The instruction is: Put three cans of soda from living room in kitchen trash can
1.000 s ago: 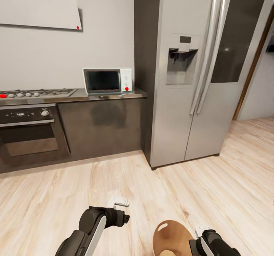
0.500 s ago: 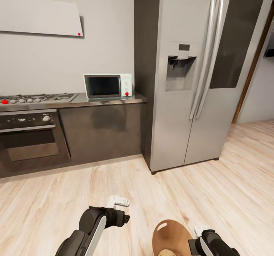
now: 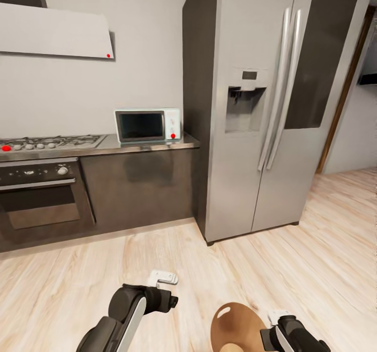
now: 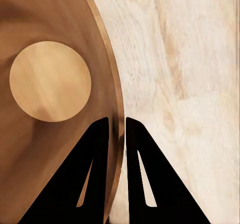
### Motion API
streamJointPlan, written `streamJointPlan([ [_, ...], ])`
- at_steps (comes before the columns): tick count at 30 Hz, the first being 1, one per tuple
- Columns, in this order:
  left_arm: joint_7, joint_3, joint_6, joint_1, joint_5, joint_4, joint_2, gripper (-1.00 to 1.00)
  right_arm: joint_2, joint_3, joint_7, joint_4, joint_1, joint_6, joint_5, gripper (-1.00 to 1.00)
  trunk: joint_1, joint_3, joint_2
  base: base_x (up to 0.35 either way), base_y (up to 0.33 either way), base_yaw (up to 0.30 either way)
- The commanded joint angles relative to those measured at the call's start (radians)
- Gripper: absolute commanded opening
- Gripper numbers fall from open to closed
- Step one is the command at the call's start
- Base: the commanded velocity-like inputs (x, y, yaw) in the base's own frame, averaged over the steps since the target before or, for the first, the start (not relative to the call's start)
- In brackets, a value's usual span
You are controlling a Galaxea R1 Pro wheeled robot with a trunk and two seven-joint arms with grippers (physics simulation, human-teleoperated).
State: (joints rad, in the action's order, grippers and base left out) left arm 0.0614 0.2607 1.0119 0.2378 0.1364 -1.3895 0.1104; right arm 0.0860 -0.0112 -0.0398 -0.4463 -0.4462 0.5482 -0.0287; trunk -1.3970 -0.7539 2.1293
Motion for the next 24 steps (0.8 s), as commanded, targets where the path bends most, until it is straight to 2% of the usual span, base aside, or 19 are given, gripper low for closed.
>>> streamJointPlan([
  [1, 0.000, 0.000, -0.001, 0.000, 0.000, 0.002, 0.000, 1.00, 0.000, -0.002, -0.005, -0.001, 0.000, 0.000, 0.011, -1.00, 0.004, 0.005, -0.007, 0.000, 0.000, -0.096],
  [9, 0.001, 0.001, -0.030, 0.000, -0.001, 0.023, 0.000, 1.00, -0.012, -0.019, 0.058, 0.001, 0.000, -0.006, 0.012, -1.00, 0.035, 0.041, -0.063, 0.000, 0.000, -0.104],
  [16, 0.001, 0.001, -0.059, 0.000, -0.001, 0.071, 0.001, 1.00, -0.014, -0.021, 0.065, 0.001, 0.000, -0.008, 0.012, -1.00, 0.061, 0.073, -0.112, 0.000, 0.000, -0.107],
  [24, 0.001, 0.002, -0.070, 0.000, -0.001, 0.084, 0.002, 1.00, -0.015, -0.021, 0.066, 0.001, 0.000, -0.010, 0.013, -1.00, 0.092, 0.108, -0.168, 0.000, 0.000, -0.099],
])
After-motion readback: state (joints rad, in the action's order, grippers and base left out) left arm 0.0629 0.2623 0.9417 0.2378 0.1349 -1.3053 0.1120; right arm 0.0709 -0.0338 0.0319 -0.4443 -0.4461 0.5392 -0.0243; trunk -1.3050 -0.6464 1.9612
